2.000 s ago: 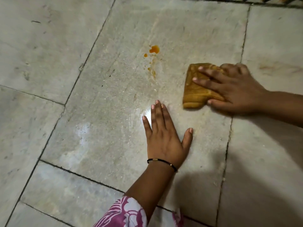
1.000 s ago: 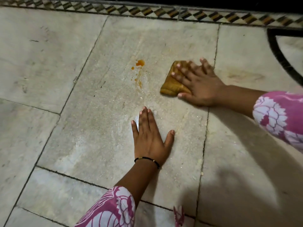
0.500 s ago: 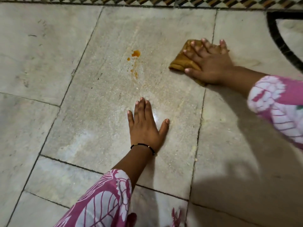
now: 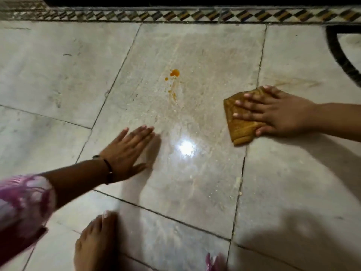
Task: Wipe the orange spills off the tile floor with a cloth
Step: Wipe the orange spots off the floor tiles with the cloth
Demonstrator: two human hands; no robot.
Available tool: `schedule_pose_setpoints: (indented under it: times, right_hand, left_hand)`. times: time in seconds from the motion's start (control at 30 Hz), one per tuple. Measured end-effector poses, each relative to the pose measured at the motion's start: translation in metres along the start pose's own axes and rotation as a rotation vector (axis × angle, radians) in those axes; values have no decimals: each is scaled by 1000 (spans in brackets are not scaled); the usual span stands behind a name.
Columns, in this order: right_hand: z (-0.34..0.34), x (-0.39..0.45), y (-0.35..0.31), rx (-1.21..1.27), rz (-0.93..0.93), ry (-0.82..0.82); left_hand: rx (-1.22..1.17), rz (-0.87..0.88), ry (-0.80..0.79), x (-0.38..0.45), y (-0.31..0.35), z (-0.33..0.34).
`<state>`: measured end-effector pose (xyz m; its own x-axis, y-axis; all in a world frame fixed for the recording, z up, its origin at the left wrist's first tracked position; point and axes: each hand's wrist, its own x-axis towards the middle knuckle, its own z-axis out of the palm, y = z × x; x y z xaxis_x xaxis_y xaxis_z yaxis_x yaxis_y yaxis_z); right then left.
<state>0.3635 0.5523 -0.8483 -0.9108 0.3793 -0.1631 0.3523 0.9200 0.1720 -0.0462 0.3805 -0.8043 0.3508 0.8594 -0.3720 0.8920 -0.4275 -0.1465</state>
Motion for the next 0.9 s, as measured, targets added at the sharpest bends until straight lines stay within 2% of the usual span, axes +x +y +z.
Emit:
schedule_pose_setpoints:
  times: [0.03, 0.1, 0.23, 0.33, 0.43, 0.57, 0.63, 0.77, 0.9]
  right_hand:
    - [1, 1, -1, 3, 43, -16]
    - [-6, 13, -11, -23, -34, 13]
    - [-22, 62, -91, 31, -373, 89]
    - [-40, 116, -140, 153, -441, 13]
    - [-43, 131, -131, 236, -282, -66]
    - [-37, 94, -92, 171, 91, -111]
    - [-40, 71, -93, 135, 187, -174]
    - [-49, 45, -160, 213, 334, -151]
    - [-55, 94, -233, 299, 261, -102]
  left_hand:
    - [39, -51, -13, -6, -16, -2]
    - [45, -100, -8, -10, -35, -16]
    - [85, 121, 68, -18, -45, -42]
    - [69, 206, 134, -26, -52, -35]
    - [-1, 157, 78, -20, -55, -6]
    - [-157, -78, 44, 6, -68, 29]
    - [-189, -168, 29, 21, -85, 34]
    - [-327, -211, 58, 61, -108, 32]
    - [-525, -216, 227, 95, -118, 28]
